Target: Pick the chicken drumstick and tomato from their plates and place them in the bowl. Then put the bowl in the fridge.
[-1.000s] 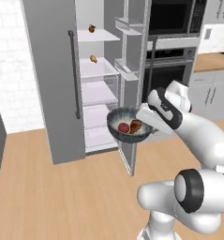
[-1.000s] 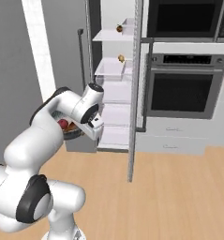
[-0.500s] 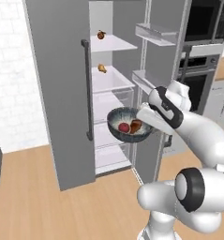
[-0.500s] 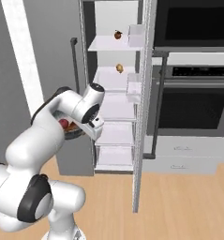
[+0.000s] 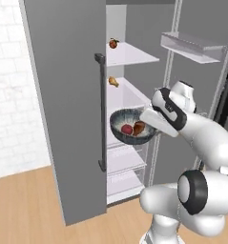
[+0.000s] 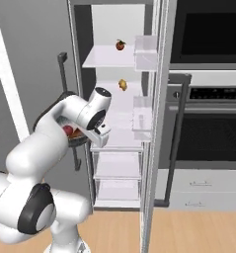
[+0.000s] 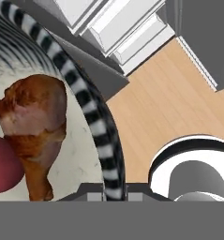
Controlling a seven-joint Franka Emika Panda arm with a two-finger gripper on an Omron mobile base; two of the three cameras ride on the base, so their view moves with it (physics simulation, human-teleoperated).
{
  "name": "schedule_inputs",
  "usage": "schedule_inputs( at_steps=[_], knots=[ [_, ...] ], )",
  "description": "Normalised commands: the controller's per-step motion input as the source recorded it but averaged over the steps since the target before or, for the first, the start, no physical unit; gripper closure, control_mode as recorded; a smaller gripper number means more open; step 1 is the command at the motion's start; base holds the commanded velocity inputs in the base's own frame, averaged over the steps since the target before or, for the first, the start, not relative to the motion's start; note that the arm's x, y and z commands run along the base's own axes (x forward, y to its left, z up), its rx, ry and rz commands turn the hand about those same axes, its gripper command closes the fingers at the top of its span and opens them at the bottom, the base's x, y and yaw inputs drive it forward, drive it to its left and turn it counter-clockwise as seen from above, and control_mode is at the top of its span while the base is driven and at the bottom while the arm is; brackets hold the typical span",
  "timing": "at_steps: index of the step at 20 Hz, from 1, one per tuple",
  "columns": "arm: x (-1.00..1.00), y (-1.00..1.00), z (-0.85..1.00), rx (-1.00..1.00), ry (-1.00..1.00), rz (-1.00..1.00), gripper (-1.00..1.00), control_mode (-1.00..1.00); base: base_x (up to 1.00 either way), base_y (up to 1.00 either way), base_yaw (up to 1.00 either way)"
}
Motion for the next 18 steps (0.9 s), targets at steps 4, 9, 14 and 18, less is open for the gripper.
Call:
schedule_inputs(
  at_steps=[4,9,14,18],
  knots=[
    [0.0,0.0,0.0,0.0,0.0,0.0,1.0,1.0,0.76,0.0,0.0],
    [0.0,0.0,0.0,0.0,0.0,0.0,1.0,1.0,0.61,-0.05,0.0],
    [0.0,0.0,0.0,0.0,0.0,0.0,1.0,1.0,0.21,-0.14,-0.01],
    [0.0,0.0,0.0,0.0,0.0,0.0,1.0,1.0,-0.28,-0.01,0.0]
  ],
)
